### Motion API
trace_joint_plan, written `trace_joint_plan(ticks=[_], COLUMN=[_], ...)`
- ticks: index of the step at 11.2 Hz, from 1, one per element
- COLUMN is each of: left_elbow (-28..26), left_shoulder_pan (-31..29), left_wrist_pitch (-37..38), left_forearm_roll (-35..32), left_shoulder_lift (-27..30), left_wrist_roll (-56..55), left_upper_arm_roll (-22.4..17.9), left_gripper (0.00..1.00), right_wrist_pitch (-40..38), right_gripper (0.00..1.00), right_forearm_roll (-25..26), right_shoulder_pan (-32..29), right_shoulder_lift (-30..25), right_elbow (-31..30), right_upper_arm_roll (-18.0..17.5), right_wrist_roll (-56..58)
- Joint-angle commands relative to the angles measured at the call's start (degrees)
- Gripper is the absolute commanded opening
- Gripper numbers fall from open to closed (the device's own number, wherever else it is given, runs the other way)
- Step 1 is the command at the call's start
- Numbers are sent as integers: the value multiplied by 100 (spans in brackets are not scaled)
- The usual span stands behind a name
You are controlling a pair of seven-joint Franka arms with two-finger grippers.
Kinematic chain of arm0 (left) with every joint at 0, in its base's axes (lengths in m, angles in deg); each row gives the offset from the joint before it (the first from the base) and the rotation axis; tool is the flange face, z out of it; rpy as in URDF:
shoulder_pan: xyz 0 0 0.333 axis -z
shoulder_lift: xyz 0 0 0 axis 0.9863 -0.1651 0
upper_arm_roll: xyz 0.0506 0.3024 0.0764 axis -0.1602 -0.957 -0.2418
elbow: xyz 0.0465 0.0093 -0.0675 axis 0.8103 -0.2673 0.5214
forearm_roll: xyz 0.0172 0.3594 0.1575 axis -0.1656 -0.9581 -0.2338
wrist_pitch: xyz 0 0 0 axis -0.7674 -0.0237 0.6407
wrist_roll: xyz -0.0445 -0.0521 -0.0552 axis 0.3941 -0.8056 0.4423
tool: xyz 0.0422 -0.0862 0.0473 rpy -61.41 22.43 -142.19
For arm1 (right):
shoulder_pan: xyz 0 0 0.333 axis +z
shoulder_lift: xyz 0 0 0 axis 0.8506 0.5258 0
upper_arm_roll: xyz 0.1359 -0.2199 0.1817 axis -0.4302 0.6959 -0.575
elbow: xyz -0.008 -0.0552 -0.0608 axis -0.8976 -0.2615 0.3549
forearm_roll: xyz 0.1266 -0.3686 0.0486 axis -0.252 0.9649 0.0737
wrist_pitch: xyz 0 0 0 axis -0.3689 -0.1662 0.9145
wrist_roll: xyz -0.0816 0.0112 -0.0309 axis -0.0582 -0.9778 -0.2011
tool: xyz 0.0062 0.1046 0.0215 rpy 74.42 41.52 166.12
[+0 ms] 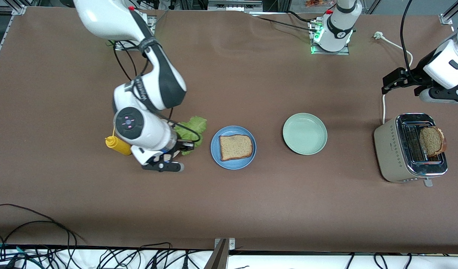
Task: Make sandwich in blue plate with both arms
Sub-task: 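Lift the lettuce and carry it toward the blue plate, then lower the lettuce onto the bread and open the right gripper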
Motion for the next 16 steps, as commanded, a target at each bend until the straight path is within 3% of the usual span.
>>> trace_joint_plan(ticks=[1, 7, 16], left_elbow=[-91, -82, -82], left_shoulder_pan=[-21, -12, 5], left_wrist_pitch=[-58, -58, -58], left_forearm_roll=[130, 130, 130], left_shoulder_lift=[103, 94, 94], left_wrist_roll=[134, 134, 125], left_upper_arm_roll=[-15, -15, -15], left_gripper=[100, 100, 100], right_wrist_pitch=[213, 1276, 1865], right_gripper=[0, 0, 0], right_forearm_roll=[36, 45, 80], right_shoulder_pan=[421, 1634, 1460], right_shoulder_lift=[414, 1205, 1302], right_elbow=[400, 681, 409], right_upper_arm_roll=[172, 769, 726], right_wrist_roll=[-929, -3926, -3357])
